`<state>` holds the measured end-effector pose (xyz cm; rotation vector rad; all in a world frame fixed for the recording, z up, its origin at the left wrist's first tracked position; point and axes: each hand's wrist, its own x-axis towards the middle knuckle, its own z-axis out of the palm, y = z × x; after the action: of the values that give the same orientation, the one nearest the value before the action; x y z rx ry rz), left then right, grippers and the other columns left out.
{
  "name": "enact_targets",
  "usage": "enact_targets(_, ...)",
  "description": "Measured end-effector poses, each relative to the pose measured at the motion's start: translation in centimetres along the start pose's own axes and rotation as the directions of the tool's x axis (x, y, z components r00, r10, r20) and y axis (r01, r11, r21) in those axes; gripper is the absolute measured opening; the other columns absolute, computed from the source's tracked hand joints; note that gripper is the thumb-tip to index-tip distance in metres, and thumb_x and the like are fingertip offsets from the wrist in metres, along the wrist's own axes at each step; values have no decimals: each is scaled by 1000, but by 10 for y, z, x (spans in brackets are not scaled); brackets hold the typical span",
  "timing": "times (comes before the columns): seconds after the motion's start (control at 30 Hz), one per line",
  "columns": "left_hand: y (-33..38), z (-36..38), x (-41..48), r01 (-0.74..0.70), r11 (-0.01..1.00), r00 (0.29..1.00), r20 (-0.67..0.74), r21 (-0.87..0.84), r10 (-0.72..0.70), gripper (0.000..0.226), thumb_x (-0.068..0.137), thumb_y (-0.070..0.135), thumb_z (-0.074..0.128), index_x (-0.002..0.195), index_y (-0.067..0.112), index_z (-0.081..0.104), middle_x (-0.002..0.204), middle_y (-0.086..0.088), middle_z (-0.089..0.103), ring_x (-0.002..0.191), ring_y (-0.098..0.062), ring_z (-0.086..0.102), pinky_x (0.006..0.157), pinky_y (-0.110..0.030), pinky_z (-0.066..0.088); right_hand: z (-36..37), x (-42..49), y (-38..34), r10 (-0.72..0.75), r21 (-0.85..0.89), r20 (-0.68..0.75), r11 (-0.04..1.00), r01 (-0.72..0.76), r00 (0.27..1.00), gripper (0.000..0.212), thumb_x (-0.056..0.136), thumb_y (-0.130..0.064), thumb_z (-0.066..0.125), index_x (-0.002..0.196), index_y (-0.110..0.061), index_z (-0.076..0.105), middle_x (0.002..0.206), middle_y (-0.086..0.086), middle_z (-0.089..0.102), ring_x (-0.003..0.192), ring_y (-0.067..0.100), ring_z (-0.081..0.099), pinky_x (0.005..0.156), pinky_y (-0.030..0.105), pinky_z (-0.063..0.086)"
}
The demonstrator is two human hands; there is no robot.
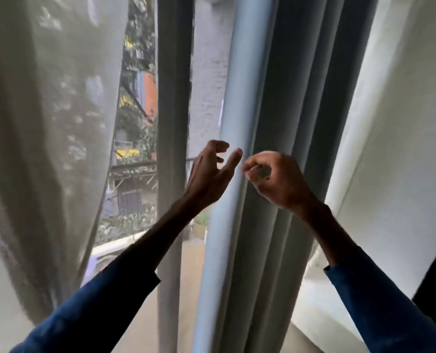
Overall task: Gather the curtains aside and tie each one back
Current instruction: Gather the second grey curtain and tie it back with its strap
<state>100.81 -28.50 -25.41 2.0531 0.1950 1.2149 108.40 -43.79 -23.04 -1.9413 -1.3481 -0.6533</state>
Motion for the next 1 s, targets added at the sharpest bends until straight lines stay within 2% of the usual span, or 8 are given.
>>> enact_targets(0.13,41,25,60,-89,985,994,-45,145,97,67,89,53,65,137,12,44,134,-7,56,116,-26,58,97,-39,48,-48,42,32,-70,-38,-143,997,65,987,9,86,-5,71,89,-8,78,93,4,76,84,20,71,80,30,54)
enact_targets(0.23,68,34,107,-140,964,983,-89,225,163,72,85,49,71,138,10,41,129,-9,56,113,-30,57,94,-35,46,-74,80,53,-104,-46,-266,994,95,958,5,87,-10,74,88,-7,77,90,6,75,83,21,70,76,29,54)
enact_targets(0.3,81,38,134,-155,954,977,-104,257,187,68,82,45,75,132,11,44,123,-10,57,111,-30,57,88,-31,42,-86,106,68,-98,-46,-327,995,88,940,7,86,-12,75,90,-6,77,92,8,74,87,23,69,79,34,55)
enact_targets(0.53,124,43,230,-222,896,935,-178,383,308,73,77,29,77,133,3,37,120,-18,53,109,-38,54,83,-32,36,-122,205,130,-15,-33,-435,999,1,900,49,86,-36,78,122,-6,64,121,12,65,114,29,61,101,40,48)
enact_targets(0.73,149,33,309,-215,874,889,-283,435,360,63,73,22,71,121,6,34,111,-18,52,101,-42,54,70,-38,36,-143,287,152,131,70,-460,991,-112,878,90,76,-60,78,142,-8,46,141,13,52,133,29,48,109,35,39)
enact_targets(0.87,165,26,349,-230,853,826,-369,469,426,74,69,22,72,129,8,32,118,-19,52,108,-44,54,73,-41,41,-156,339,154,162,145,-472,984,-105,866,87,72,-65,79,132,-10,49,130,7,56,123,25,54,97,31,44)
enact_targets(0.93,177,24,368,-236,831,805,-378,504,457,82,67,20,73,135,7,29,124,-20,50,114,-45,52,79,-45,45,-162,363,156,175,193,-487,977,-90,855,85,72,-62,81,130,-9,49,128,8,57,119,26,56,89,28,44)
enact_targets(1.0,186,25,381,-242,802,791,-368,546,489,86,67,18,72,138,6,26,126,-21,49,116,-46,52,85,-48,47,-165,382,158,189,235,-505,969,-77,842,79,76,-59,80,127,-7,49,126,10,57,118,29,56,88,31,45)
